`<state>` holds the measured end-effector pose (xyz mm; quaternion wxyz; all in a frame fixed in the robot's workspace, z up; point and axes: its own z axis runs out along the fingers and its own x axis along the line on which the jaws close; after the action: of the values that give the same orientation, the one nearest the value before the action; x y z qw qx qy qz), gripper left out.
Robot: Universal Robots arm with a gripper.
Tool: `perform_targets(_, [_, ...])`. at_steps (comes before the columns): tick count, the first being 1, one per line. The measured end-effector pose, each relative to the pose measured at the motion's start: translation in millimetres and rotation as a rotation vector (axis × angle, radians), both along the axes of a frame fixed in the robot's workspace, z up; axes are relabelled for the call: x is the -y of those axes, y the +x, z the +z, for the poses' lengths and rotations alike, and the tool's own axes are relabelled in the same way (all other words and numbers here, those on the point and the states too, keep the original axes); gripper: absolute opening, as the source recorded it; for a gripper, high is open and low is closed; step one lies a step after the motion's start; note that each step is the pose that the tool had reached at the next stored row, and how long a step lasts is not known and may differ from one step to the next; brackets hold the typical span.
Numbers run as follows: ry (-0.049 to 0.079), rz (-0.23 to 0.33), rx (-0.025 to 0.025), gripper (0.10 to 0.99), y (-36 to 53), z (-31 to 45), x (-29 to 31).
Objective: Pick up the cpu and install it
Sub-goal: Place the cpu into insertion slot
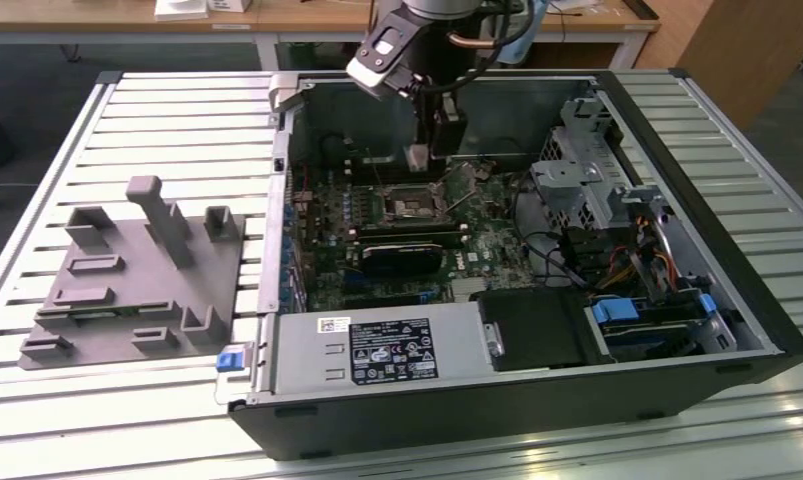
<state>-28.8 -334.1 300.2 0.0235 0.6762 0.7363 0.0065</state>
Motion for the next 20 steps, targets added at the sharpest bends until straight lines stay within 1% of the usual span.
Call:
perform_targets(10, [0.0,0.0,0.0001,0.533,0.0,-11.4,-0.1])
perform_targets(20, [0.0,-0.001,-0.0001,0.533,0.0,-15.8,-0.1])
